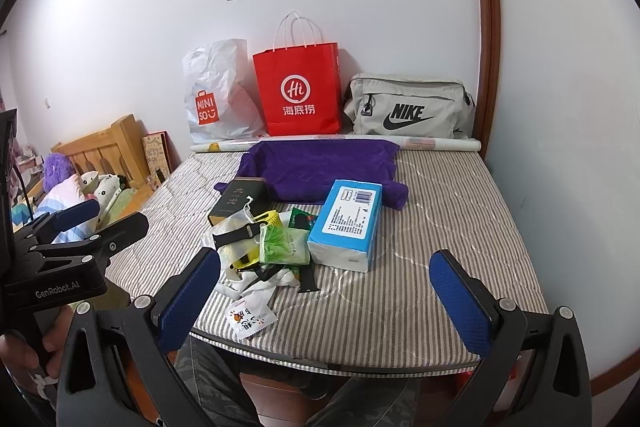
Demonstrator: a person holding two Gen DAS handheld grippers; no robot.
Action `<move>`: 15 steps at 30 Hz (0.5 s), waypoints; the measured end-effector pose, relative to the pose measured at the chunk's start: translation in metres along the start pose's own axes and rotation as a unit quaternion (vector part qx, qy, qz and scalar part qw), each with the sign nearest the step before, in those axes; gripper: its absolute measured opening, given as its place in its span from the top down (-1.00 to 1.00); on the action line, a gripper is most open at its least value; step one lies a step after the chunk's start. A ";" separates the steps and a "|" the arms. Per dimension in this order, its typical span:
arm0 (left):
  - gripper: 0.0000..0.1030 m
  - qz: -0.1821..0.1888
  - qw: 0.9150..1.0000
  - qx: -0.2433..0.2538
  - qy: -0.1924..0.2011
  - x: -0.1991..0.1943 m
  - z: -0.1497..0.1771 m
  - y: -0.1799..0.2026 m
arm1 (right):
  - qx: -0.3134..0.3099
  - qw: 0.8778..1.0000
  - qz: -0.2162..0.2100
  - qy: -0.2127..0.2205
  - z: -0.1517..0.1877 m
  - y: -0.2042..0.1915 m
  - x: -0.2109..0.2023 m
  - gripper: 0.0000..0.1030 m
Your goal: Organize soft objects
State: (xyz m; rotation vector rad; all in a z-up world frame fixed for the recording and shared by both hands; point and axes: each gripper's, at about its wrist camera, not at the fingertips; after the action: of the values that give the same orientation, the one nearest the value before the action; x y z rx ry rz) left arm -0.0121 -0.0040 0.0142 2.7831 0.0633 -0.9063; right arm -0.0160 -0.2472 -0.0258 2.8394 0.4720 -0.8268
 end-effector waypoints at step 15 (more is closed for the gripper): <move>-1.00 -0.001 1.000 0.000 0.002 0.000 -0.001 -0.001 | -0.003 1.000 0.001 0.001 0.000 -0.002 -0.003 -0.99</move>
State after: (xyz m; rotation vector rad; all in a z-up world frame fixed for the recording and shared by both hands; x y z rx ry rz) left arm -0.0121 -0.0029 0.0146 2.7845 0.0672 -0.9024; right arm -0.0191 -0.2457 -0.0249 2.8346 0.4721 -0.8220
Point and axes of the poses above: each gripper's, at about its wrist camera, not at the fingertips, and x roughly the way its jaws point, y to its right, z to its underside, and after that the axes turned 10 degrees about -x, right-handed
